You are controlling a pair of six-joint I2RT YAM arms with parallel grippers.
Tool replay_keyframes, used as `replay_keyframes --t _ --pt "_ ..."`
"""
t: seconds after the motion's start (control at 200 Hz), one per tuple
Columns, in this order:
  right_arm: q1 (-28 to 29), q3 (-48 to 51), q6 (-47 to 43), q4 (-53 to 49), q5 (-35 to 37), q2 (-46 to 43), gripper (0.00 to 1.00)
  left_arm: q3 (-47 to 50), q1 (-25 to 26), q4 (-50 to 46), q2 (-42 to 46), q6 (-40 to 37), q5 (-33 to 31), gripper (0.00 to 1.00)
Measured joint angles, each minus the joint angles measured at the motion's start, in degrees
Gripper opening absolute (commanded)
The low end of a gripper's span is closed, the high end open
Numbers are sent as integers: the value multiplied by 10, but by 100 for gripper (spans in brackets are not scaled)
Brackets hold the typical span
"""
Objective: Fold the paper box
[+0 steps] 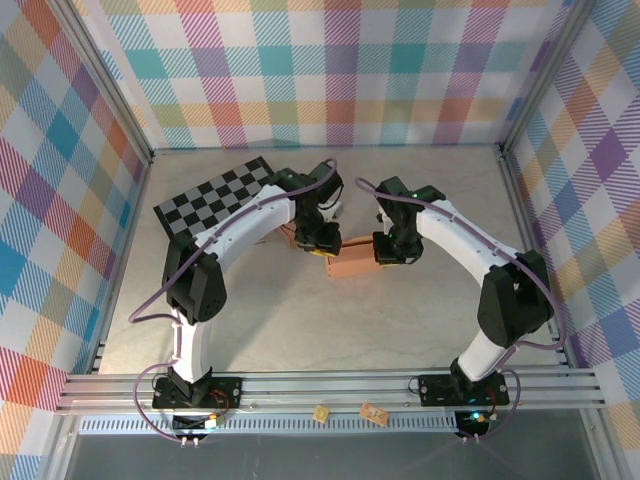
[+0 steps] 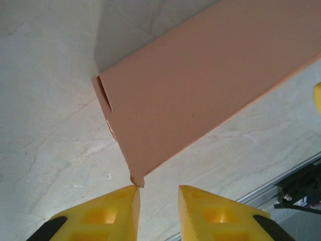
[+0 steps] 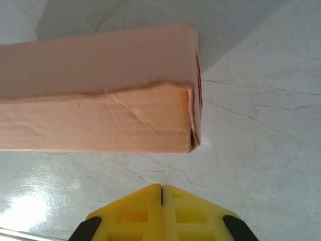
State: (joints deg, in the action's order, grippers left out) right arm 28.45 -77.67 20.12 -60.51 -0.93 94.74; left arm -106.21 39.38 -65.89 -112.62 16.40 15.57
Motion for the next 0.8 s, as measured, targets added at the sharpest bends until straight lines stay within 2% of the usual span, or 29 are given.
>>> replay_keyframes --t 0.205,0.27,0.375,0.455,0.595,0.7,0.805 --pt "0 2 6 11 7 -25 0 0 -18 52 50 49 -6 29" --pt "-2 2 9 17 10 -47 7 -1 -26 62 59 55 -6 30" --pt "-12 8 13 33 10 -86 26 1 -34 65 60 55 -8 32" --pt "-33 16 8 48 2 -111 35 15 -36 75 60 55 -13 34" --pt "-70 28 -5 73 -30 -111 41 38 -35 94 59 54 -12 36" --pt "-74 27 -13 85 -44 -87 43 39 -35 101 58 54 -13 38" --pt "-75 23 -12 85 -52 -61 49 38 -35 108 58 56 -20 40"
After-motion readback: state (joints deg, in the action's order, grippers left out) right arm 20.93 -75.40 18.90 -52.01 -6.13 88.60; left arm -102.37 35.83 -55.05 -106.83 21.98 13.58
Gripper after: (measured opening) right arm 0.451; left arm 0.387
